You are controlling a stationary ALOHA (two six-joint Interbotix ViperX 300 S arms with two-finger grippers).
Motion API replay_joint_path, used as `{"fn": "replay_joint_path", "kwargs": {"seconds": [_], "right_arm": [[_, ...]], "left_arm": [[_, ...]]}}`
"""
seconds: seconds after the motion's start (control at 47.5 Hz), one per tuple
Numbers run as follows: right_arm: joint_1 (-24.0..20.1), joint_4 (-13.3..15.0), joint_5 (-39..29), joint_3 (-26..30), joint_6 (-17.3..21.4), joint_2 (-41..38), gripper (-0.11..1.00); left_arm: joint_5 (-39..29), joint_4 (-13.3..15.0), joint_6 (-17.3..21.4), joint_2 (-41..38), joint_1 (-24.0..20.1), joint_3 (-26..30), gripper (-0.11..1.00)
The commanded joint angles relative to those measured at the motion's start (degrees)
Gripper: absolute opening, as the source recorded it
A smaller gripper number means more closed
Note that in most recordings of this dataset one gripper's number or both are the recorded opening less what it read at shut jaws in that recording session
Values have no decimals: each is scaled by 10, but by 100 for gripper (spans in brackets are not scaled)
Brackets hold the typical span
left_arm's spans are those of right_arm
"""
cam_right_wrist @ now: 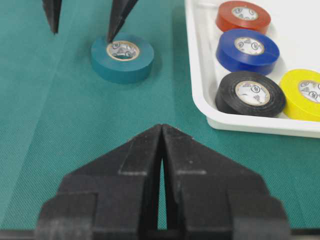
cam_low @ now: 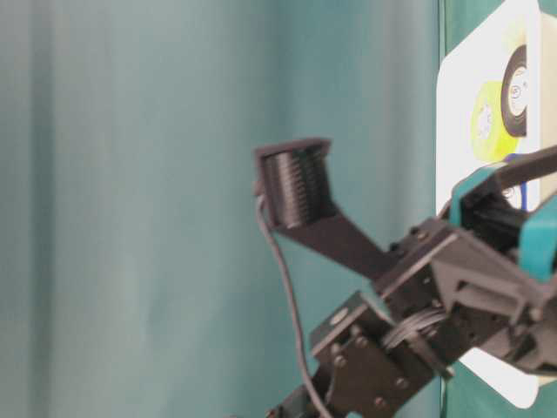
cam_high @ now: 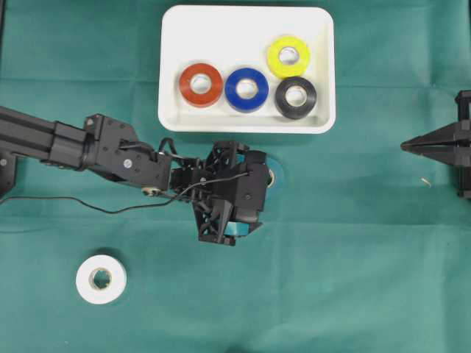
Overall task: Put the tape into the white case with the left arm.
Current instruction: 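Lower the left gripper into the teal tape roll and grip it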
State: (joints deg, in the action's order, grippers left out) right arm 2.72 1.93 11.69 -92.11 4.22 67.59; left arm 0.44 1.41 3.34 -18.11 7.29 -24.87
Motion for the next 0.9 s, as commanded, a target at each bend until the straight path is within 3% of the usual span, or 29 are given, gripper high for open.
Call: {"fn": "replay_joint_path", "kwargs": {"seconds": [0.0,0.694,0.757,0.883], "right_arm": [[1,0,6,5,1,-4,-9],[1,0,6,5,1,-3,-9],[1,0,6,4,1,-4,-9],[1,0,6,5,1,-4,-9]], "left_arm": [[-4,0,-1,3,-5,18,86],[-13,0,-2,-21,-12,27,84],[-16,0,-2,-20,-11,28,79],[-18,0,-2,-19,-11,28,46]]}}
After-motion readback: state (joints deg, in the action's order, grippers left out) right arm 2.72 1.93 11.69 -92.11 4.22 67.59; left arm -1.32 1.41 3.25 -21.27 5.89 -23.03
